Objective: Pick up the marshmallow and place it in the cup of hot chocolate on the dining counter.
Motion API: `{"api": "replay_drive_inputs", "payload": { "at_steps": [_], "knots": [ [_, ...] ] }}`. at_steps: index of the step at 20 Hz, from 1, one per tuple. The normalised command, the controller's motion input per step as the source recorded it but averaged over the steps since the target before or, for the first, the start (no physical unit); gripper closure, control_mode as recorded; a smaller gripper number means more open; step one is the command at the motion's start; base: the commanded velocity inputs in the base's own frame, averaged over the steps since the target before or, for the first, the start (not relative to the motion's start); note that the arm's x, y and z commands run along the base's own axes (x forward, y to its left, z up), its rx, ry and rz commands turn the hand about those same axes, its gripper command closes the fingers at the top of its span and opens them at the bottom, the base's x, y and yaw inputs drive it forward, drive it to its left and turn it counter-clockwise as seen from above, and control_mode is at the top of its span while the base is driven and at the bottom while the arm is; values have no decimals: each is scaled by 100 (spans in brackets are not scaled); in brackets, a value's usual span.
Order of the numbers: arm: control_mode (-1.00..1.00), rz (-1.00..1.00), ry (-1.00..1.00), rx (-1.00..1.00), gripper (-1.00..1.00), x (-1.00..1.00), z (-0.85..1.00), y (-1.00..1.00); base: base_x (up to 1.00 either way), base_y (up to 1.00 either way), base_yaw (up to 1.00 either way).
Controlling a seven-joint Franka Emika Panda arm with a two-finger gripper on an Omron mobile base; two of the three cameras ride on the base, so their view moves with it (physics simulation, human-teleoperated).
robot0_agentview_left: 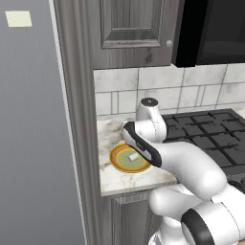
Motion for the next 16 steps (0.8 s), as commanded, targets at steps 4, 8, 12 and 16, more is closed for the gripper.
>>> {"api": "replay_drive_inputs", "payload": {
  "at_steps": [4,8,12,16],
  "knots": [
    [-100,-10,1,0,-100,1,-19,7,0,0,0],
    [-100,-11,6,0,-100,11,-12,3,0,0,0],
    [-100,-8,9,4,-100,23,-20,2,0,0,0],
    [-100,-7,11,5,-100,30,-24,0,0,0,0]
  ]
}}
